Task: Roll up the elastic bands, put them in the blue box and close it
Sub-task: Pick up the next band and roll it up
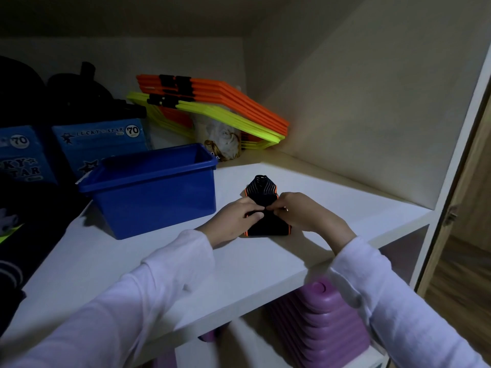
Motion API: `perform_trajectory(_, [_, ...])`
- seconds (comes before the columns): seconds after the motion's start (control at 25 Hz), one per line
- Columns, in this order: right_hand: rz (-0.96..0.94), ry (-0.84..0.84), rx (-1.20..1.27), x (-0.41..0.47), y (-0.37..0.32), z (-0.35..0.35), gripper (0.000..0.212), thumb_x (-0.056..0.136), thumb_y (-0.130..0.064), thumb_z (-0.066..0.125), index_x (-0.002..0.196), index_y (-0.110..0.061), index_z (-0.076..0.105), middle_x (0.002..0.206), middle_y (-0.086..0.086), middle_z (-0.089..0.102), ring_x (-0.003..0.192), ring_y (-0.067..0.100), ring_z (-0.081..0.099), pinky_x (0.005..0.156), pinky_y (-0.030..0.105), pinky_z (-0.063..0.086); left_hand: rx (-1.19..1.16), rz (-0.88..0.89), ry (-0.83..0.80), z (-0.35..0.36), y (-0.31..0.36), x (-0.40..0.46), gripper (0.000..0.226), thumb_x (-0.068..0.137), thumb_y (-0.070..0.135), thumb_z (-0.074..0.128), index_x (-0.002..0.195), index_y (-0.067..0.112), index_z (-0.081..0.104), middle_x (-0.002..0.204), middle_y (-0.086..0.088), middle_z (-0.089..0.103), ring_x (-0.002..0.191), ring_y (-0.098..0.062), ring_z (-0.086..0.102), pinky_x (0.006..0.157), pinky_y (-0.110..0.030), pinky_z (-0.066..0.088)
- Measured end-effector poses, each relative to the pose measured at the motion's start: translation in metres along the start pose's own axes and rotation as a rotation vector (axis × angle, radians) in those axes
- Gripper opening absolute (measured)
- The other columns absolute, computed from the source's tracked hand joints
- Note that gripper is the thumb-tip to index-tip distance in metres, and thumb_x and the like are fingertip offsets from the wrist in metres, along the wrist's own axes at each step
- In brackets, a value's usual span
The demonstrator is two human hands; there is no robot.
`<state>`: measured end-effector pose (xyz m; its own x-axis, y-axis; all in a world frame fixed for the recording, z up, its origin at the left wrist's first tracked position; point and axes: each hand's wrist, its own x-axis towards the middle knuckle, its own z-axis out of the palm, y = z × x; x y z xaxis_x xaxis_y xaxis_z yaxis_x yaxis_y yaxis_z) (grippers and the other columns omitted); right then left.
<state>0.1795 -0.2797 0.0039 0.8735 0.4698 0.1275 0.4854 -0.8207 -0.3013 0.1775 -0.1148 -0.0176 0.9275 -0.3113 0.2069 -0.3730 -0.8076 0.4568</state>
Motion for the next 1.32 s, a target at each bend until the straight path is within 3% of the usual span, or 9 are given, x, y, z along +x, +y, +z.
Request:
perform_trajectory(0.16, [0.038,-0.185,0.062,-0.010,0.004,-0.006,0.054,0.087,-0.040,0.057,0.134,-0.015,0.049,0.135,0.005,0.052,0.126,0.024,0.046,0.100,0.031,0.036,-0.010,-0.026,-0.163,-0.011,-0.003,-0.008,0.067,0.078,0.038,0.070,0.137,0.022,0.044,0.127,0.013,0.042,0.118,-0.004,0.042,0.098,-0.016,0.031])
perform_trajectory(0.28, [0.057,-0.174,0.059,-0.013,0.007,-0.005,0.070,0.078,-0.036,0.069,0.140,-0.021,0.040,0.141,0.000,0.047,0.129,0.019,0.043,0.102,0.028,0.034,-0.017,-0.004,-0.105,-0.010,-0.007,-0.010,0.057,0.076,0.023,0.071,0.129,0.023,0.050,0.120,0.008,0.049,0.113,-0.010,0.050,0.097,-0.023,0.041])
perform_trajectory(0.4, [0.059,-0.124,0.172,-0.011,0.016,-0.006,0.043,0.082,-0.032,0.064,0.124,-0.028,0.055,0.113,-0.002,0.060,0.103,0.017,0.052,0.083,0.024,0.041,-0.226,-0.025,0.035,-0.006,-0.008,-0.013,0.026,0.078,0.015,0.067,0.098,0.026,0.056,0.097,0.002,0.062,0.088,-0.015,0.059,0.072,-0.017,0.045])
perform_trajectory(0.52, [0.104,-0.074,0.364,-0.007,0.019,-0.007,0.008,0.086,-0.037,0.058,0.090,-0.031,0.054,0.079,-0.008,0.055,0.078,0.014,0.052,0.064,0.020,0.037,-0.514,-0.166,0.088,-0.006,-0.009,-0.011,0.011,0.084,0.016,0.061,0.088,0.026,0.058,0.085,0.002,0.065,0.081,-0.014,0.059,0.070,-0.020,0.044])
perform_trajectory(0.72, [0.191,-0.059,0.486,0.007,0.020,0.001,0.044,0.091,-0.044,0.048,0.111,-0.006,0.060,0.090,0.006,0.060,0.080,0.023,0.055,0.063,0.025,0.040,-0.569,-0.373,0.115,-0.002,-0.009,0.001,0.031,0.091,0.027,0.052,0.101,-0.001,0.063,0.087,-0.010,0.063,0.075,-0.019,0.059,0.064,-0.025,0.045])
perform_trajectory(0.96, [0.306,-0.028,0.501,0.014,0.019,0.007,0.042,0.092,-0.042,0.049,0.063,-0.012,0.047,0.061,0.004,0.048,0.057,0.019,0.045,0.053,0.023,0.032,-0.538,-0.434,0.135,0.000,-0.009,0.009,0.028,0.090,0.029,0.053,0.090,0.002,0.063,0.086,-0.012,0.063,0.070,-0.019,0.059,0.056,-0.018,0.046])
perform_trajectory(1.08, [0.328,-0.005,0.527,0.016,0.016,0.008,0.038,0.091,-0.041,0.051,0.082,-0.004,0.055,0.073,0.012,0.055,0.065,0.025,0.051,0.057,0.026,0.036,-0.444,-0.464,0.164,0.004,-0.010,0.016,0.029,0.089,0.030,0.053,0.080,0.003,0.057,0.086,-0.014,0.061,0.079,-0.026,0.056,0.068,-0.028,0.041])
perform_trajectory(1.2, [0.339,0.006,0.536,0.020,0.014,0.008,0.048,0.090,-0.040,0.052,0.107,0.005,0.057,0.090,0.019,0.060,0.081,0.027,0.056,0.071,0.032,0.041,-0.402,-0.503,0.185,0.006,-0.008,0.020,0.036,0.089,0.028,0.054,0.062,0.006,0.045,0.068,-0.009,0.052,0.076,-0.027,0.050,0.061,-0.028,0.036])
perform_trajectory(1.32, [0.336,0.074,0.314,0.023,0.016,0.010,0.050,0.088,-0.044,0.054,0.120,-0.006,0.057,0.109,0.015,0.063,0.100,0.028,0.058,0.071,0.026,0.038,-0.415,-0.481,0.213,0.006,-0.007,0.020,0.029,0.088,0.024,0.057,0.066,0.008,0.047,0.072,-0.010,0.052,0.075,-0.026,0.049,0.060,-0.029,0.039])
